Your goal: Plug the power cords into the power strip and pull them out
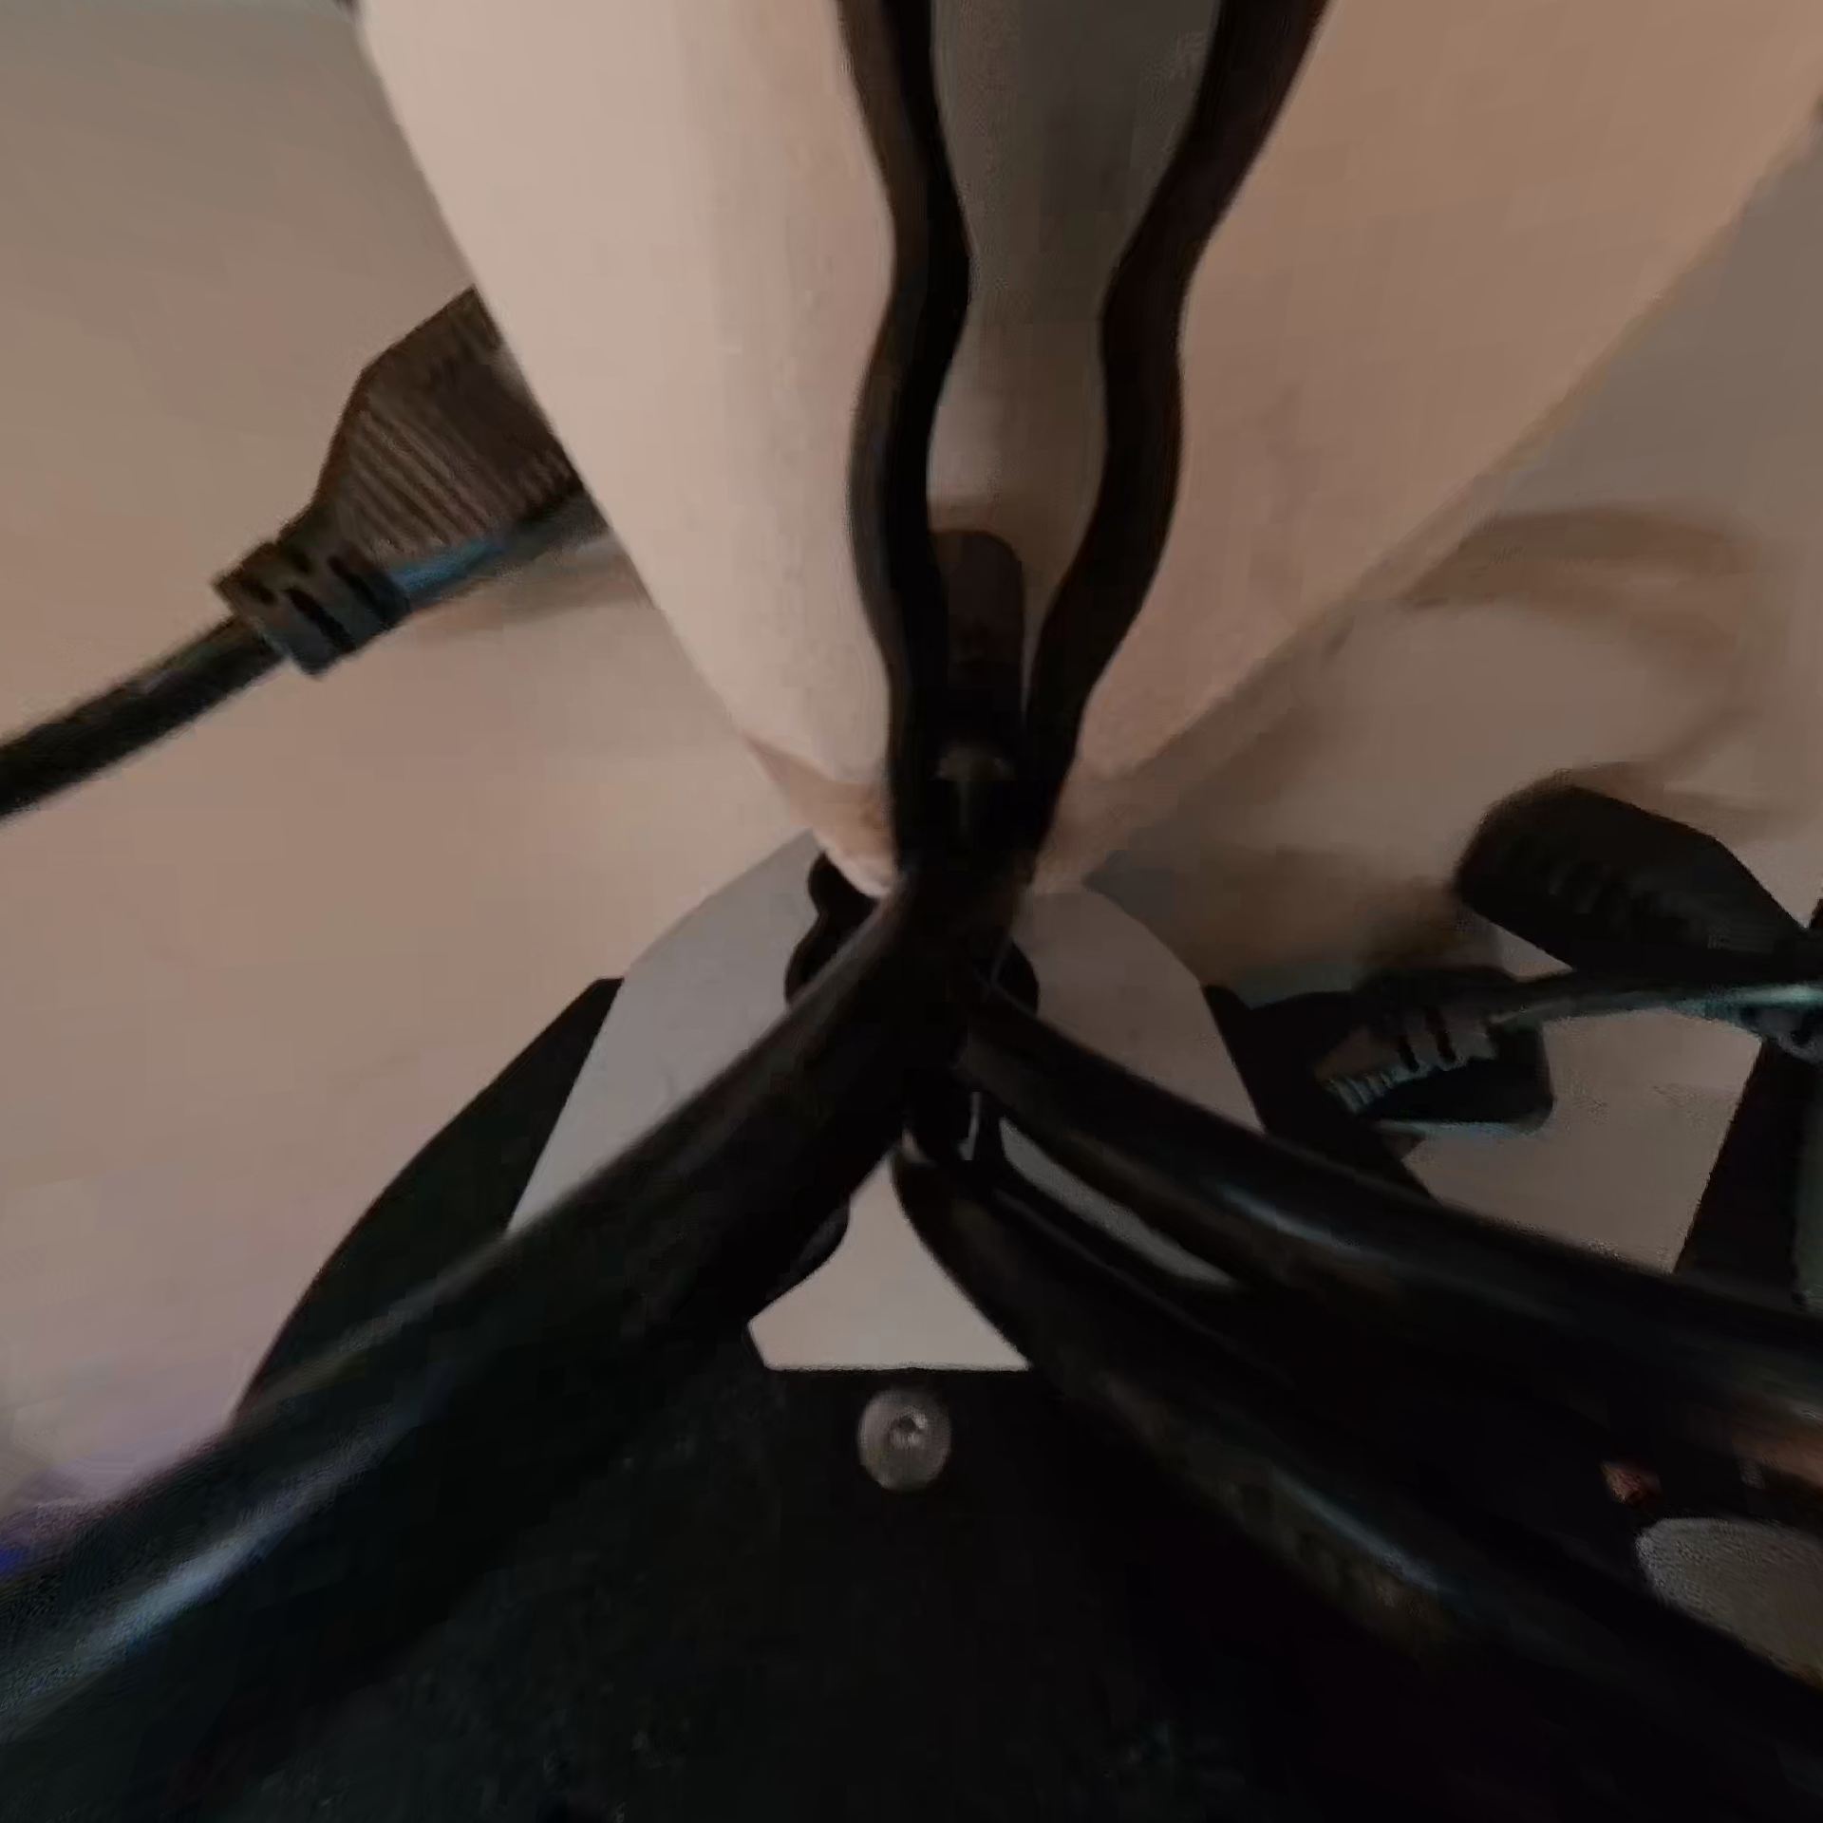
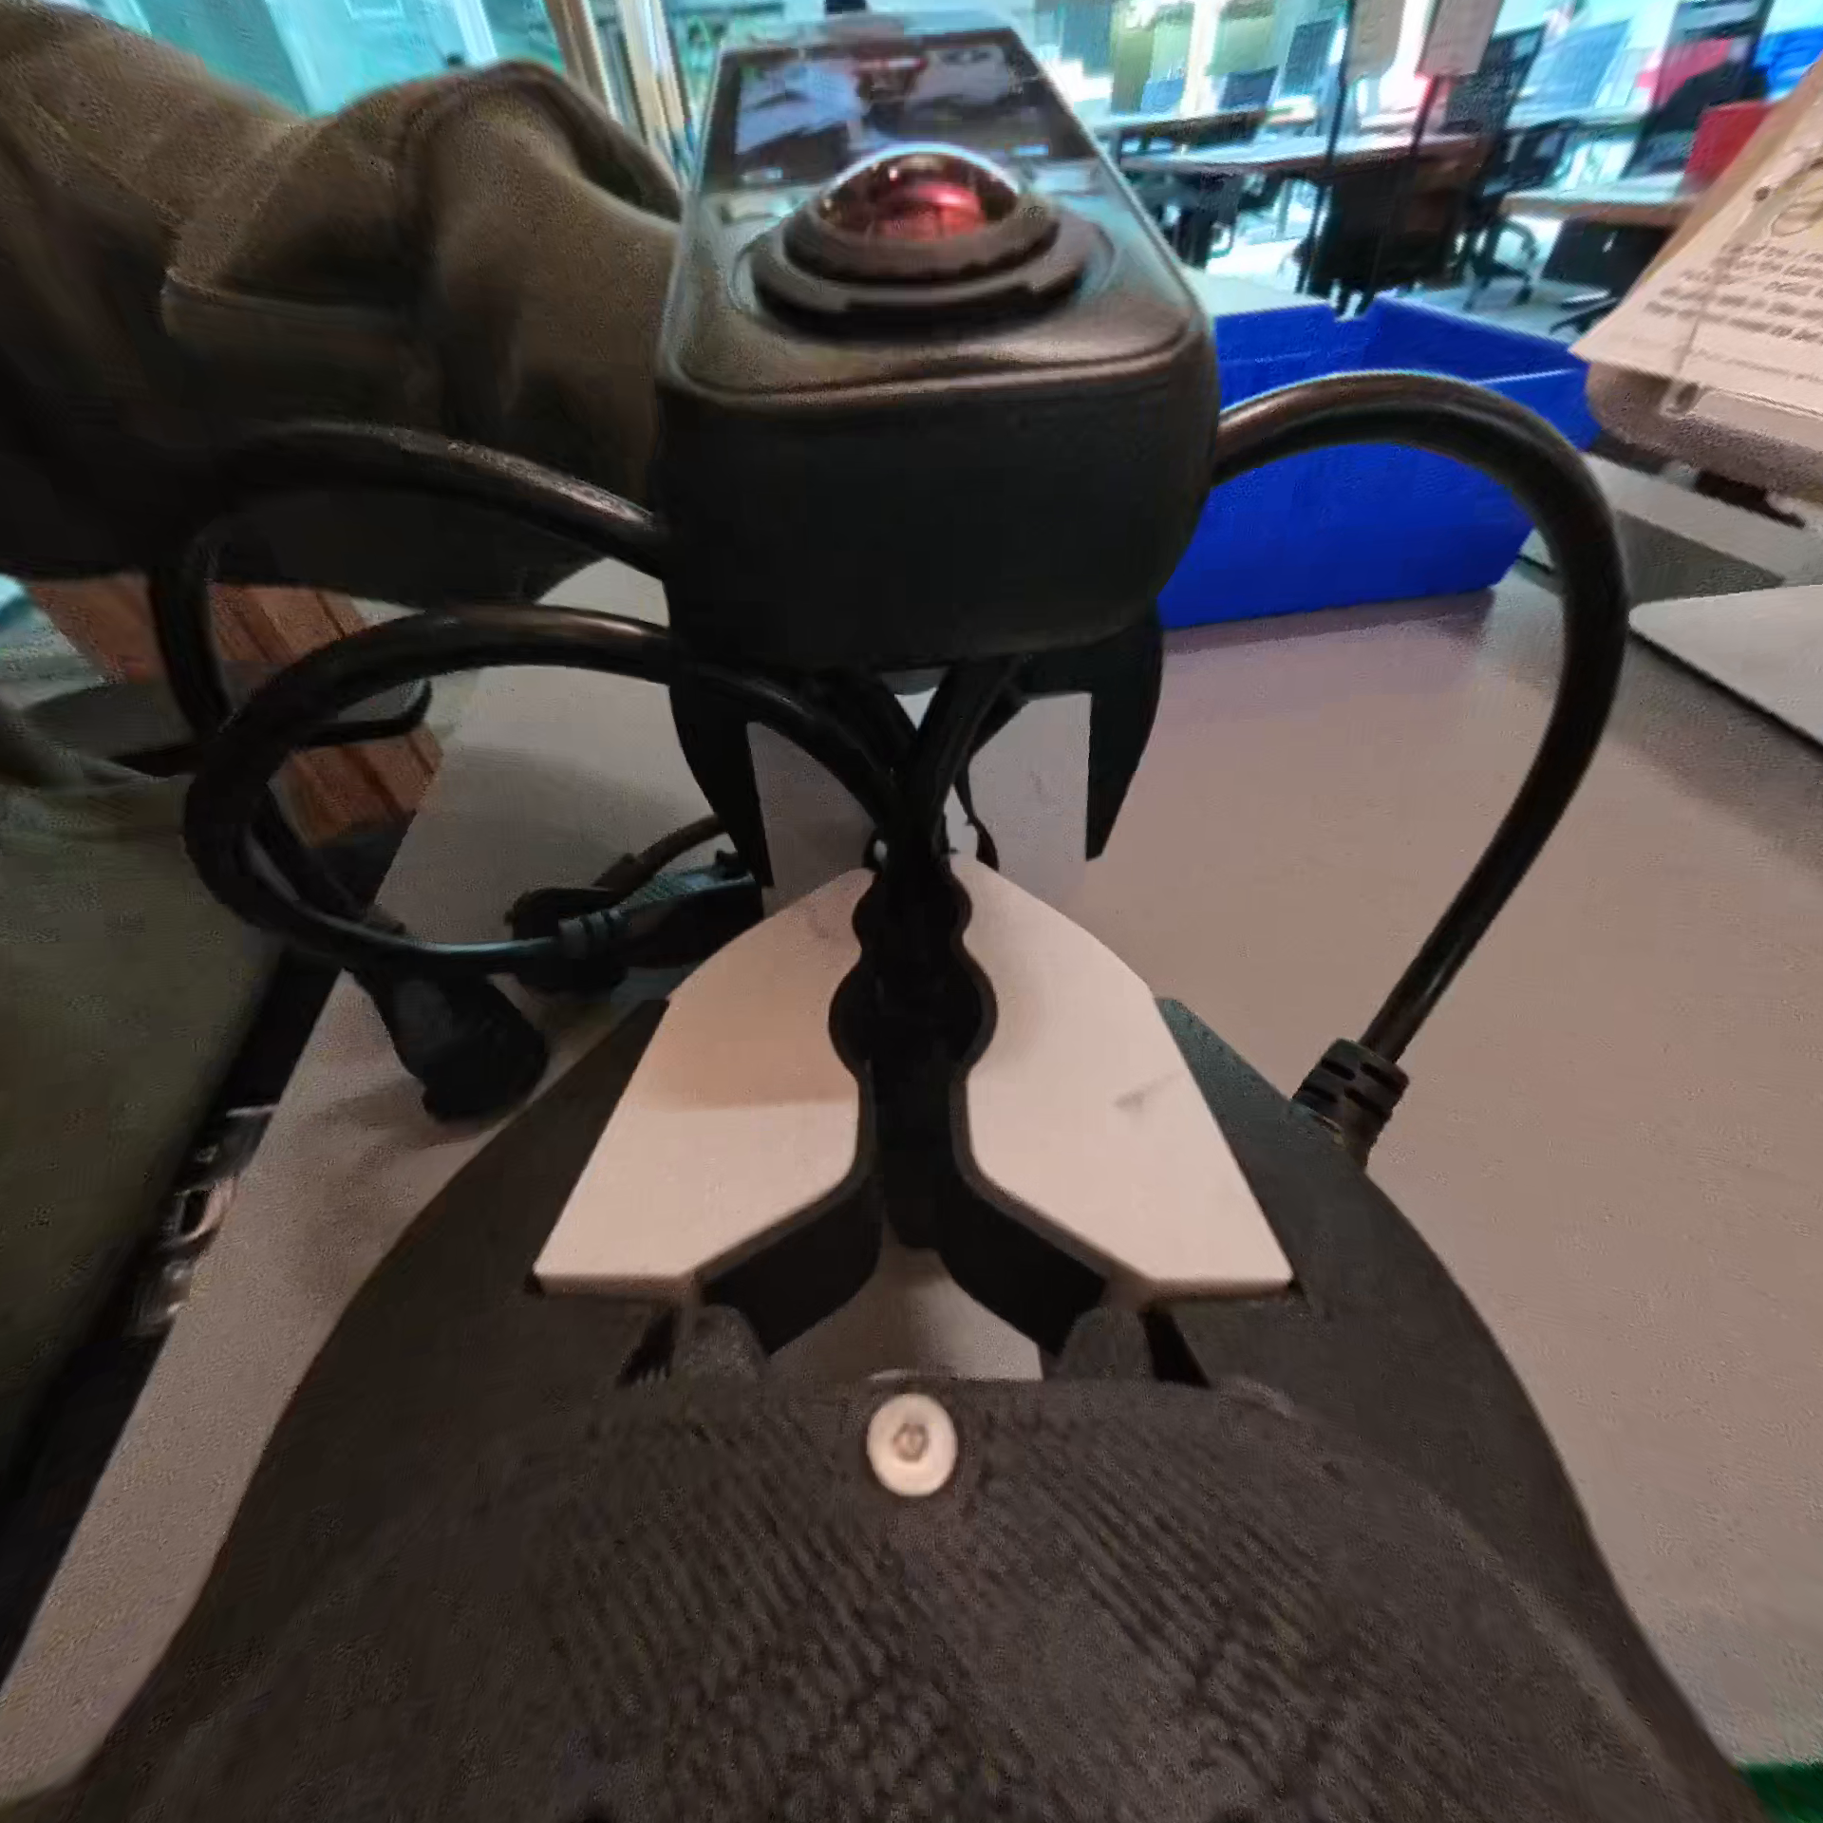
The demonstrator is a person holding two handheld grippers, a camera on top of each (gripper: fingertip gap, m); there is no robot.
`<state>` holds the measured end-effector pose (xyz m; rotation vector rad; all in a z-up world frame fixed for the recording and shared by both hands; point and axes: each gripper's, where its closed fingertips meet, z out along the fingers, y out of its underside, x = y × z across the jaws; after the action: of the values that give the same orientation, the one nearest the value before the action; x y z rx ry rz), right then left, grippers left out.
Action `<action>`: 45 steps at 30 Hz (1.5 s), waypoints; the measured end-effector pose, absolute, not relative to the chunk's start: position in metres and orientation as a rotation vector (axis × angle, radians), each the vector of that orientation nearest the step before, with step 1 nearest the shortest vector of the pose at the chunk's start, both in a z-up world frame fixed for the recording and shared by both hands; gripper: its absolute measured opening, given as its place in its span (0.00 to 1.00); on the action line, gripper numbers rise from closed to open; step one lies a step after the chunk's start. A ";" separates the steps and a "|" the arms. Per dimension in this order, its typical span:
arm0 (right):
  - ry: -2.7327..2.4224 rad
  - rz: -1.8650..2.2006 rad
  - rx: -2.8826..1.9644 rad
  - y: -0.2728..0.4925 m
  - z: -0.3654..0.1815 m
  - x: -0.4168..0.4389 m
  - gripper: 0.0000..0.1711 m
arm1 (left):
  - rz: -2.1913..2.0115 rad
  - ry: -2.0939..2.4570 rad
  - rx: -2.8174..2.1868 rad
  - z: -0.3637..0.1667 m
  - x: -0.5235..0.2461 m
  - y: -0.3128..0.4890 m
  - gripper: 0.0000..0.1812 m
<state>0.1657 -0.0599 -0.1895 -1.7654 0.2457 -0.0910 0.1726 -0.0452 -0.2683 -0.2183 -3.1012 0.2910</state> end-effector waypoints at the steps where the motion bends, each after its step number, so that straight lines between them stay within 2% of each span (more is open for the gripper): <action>1: 0.274 -0.097 -1.756 -0.061 -0.189 0.169 0.04 | 0.294 -3.106 -0.206 -0.268 0.173 -0.045 0.14; 5: 0.433 -0.105 -1.655 -0.062 -0.188 0.188 0.04 | 0.288 -3.129 -0.138 -0.268 0.178 -0.045 0.14; 9: 0.311 -0.080 -1.713 -0.060 -0.188 0.172 0.03 | 0.289 -3.112 -0.196 -0.268 0.175 -0.044 0.14; 13: 0.433 -0.089 -1.621 -0.061 -0.187 0.188 0.04 | 0.293 -3.126 -0.139 -0.267 0.179 -0.043 0.14; 17: 0.249 -0.110 -1.710 -0.060 -0.186 0.169 0.04 | 0.323 -3.101 -0.176 -0.267 0.175 -0.045 0.14; 22: 0.440 -0.093 -1.597 -0.063 -0.185 0.191 0.04 | 0.338 -3.126 -0.072 -0.267 0.180 -0.044 0.14; 27: 0.302 -0.133 -1.705 -0.059 -0.185 0.177 0.04 | 0.346 -3.111 -0.127 -0.267 0.177 -0.045 0.14; 32: 0.417 -0.089 -1.603 -0.061 -0.183 0.189 0.04 | 0.348 -3.125 -0.085 -0.265 0.179 -0.044 0.14; 33: 0.267 -0.048 -1.473 -0.056 -0.155 0.172 0.03 | 0.383 -3.120 -0.103 -0.267 0.177 -0.048 0.13; 34: 0.158 0.000 -1.406 -0.055 -0.133 0.155 0.07 | 0.405 -3.123 -0.115 -0.266 0.177 -0.050 0.13; 35: 0.153 -0.023 -1.430 -0.056 -0.126 0.156 0.07 | 0.397 -3.117 -0.069 -0.266 0.178 -0.049 0.12; 38: 0.376 -0.172 -1.592 -0.079 -0.157 0.190 0.05 | 0.414 -3.131 -0.083 -0.266 0.177 -0.048 0.14; 40: 0.365 -0.194 -1.516 -0.098 -0.136 0.186 0.05 | 0.440 -3.119 -0.073 -0.267 0.178 -0.048 0.14; 45: 0.264 -0.231 -1.659 -0.120 -0.129 0.160 0.05 | 0.453 -3.108 -0.090 -0.268 0.179 -0.047 0.14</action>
<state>0.1598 -0.1199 -0.1289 -1.6585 0.2641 -0.2313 0.1786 -0.0471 -0.2681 -0.0901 -3.1084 0.4528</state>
